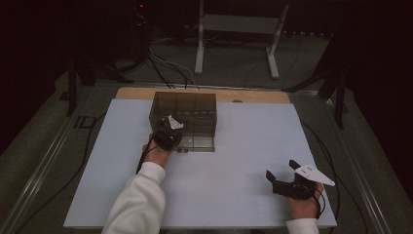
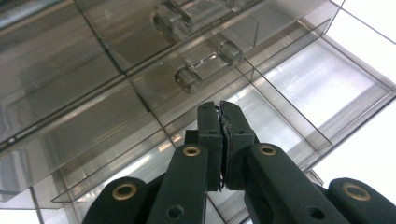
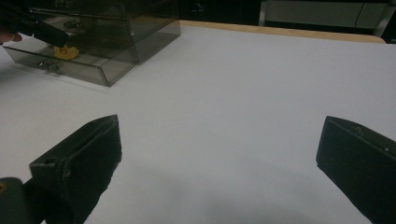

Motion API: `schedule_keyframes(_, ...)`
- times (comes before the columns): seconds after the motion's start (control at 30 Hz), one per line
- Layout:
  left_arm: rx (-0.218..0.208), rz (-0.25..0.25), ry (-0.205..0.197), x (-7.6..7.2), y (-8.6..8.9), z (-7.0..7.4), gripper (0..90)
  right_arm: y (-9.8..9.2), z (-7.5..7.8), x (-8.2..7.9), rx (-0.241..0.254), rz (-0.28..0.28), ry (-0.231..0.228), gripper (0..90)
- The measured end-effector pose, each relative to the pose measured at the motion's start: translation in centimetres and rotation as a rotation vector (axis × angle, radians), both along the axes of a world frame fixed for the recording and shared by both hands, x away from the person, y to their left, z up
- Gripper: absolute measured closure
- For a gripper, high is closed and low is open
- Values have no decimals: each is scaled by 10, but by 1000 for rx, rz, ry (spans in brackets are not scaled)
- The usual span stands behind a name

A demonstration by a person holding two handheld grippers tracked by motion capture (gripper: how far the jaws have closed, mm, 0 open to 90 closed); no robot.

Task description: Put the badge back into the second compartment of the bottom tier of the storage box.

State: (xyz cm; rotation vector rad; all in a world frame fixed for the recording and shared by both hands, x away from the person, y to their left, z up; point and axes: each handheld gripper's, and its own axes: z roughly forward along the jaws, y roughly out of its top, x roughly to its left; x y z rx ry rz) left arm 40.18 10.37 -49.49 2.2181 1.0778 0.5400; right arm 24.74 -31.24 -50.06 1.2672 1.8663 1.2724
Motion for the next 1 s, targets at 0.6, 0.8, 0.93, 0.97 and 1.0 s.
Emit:
schedule_keyframes(0.6, -73, -9, 43, 0, -4, -2, 592, 0, 0, 0, 0, 0, 1, 4)
schedule_keyframes(0.8, -102, 3, 35, -1, -3, 2, 454, 0, 0, 0, -1, 0, 0, 4)
schedule_keyframes(0.93, -131, -3, 23, -4, -3, 4, 386, 0, 0, 0, -1, -1, 1, 4)
schedule_keyframes(0.97, -142, -3, 20, -5, -3, 6, 370, 0, 0, 0, -2, -1, 1, 4)
schedule_keyframes(1.0, -142, -3, 20, -5, -3, 6, 354, 0, 0, 0, -2, -1, 1, 4)
